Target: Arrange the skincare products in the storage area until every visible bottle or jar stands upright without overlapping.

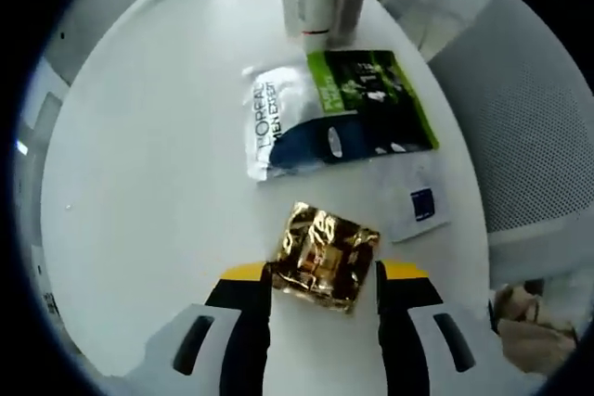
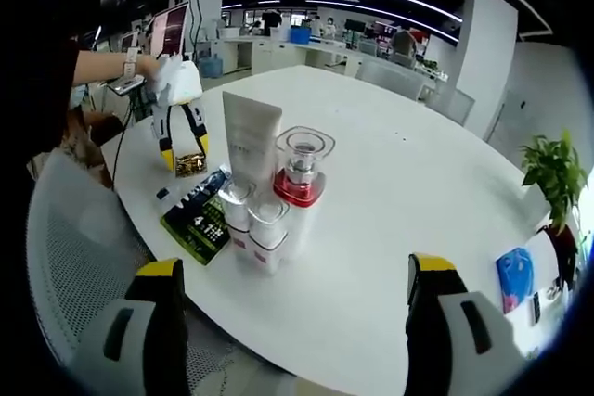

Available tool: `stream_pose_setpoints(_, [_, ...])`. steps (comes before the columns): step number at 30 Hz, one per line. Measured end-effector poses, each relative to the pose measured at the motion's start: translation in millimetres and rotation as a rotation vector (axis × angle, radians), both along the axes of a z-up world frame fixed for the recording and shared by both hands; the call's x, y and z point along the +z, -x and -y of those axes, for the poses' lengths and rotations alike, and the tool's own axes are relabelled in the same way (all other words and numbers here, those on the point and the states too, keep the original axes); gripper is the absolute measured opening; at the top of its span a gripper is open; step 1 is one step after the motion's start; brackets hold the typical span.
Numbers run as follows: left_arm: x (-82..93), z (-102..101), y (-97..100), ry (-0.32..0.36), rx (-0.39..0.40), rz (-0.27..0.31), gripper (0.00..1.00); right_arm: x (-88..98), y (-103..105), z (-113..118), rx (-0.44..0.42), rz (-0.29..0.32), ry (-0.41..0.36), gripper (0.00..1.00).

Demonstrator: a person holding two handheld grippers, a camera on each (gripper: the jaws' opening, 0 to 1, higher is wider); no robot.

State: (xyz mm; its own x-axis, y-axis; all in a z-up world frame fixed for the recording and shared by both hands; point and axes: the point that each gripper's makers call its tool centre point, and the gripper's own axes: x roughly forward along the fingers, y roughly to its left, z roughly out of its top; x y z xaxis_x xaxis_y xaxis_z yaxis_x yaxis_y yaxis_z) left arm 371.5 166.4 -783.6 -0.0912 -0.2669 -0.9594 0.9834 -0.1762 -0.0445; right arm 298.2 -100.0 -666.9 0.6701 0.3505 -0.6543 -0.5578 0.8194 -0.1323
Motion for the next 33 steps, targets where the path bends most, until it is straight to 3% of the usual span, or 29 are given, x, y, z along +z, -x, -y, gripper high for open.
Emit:
stream_pose_setpoints(8, [-1.2,3.7,-9.0,0.026,0.004,0.052,0.43,-0.5,-0.3,-4.5,0.009,-0.002,-0.003,1.00])
stream_pose_setpoints(16, [-0.2,5.0,-18.6,0.039,0.020,0.094,0.55,-1.8,1.2,-1.3,0.001,-0.005,0.000,1.00])
stream_pose_setpoints(33, [-2.3,8.4,-25.8,0.024,0.024,0.050,0.55,-7.7,5.0,1.2,-0.003,-0.023,0.001,1.00])
